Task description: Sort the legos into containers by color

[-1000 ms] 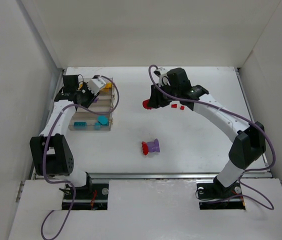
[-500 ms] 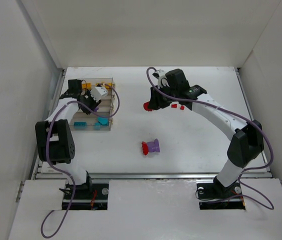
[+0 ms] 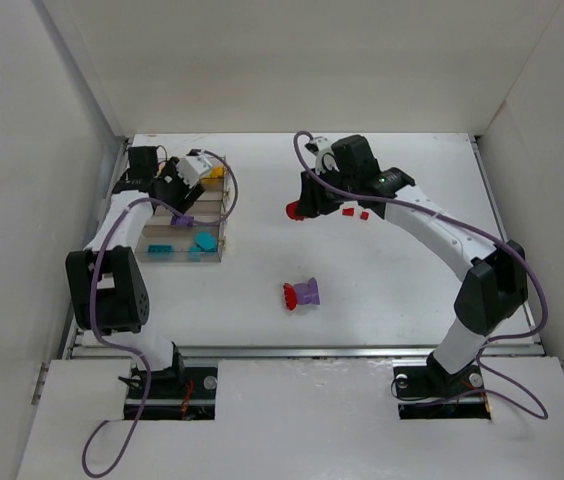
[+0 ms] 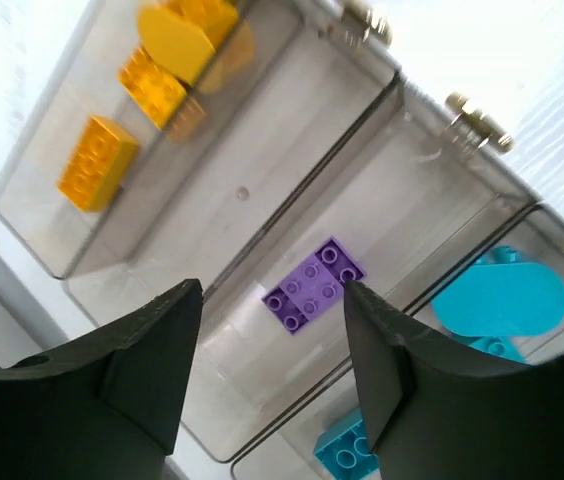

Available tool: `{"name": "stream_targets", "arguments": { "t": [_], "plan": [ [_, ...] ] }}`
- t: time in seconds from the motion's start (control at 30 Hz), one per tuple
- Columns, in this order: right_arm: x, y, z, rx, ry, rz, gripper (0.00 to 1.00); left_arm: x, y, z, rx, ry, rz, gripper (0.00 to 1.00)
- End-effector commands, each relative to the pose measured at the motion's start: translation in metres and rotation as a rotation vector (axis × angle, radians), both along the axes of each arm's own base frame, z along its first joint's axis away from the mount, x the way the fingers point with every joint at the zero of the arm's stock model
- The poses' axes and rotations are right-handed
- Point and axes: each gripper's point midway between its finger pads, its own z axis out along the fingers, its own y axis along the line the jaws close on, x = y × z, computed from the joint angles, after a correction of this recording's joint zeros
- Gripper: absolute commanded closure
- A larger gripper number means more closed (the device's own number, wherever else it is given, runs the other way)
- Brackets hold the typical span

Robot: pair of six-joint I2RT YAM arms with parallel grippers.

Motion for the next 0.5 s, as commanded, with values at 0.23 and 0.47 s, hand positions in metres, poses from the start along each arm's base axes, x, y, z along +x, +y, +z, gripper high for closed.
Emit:
{"name": "stream_targets", "arguments": {
  "t": [0.23,0.47],
  "plan": [
    [0.015,0.012,0.076,0.192,-0.089,0.047,1.0,-0.05,-0.122,0.13,-0.042,-0.369,-0.505,0.0],
    [0.014,0.021,0.089,0.247,-0.082,0.065,1.0,-0.083,-0.189,0.146,-0.001,-0.584,-0.712,0.0]
  ]
}}
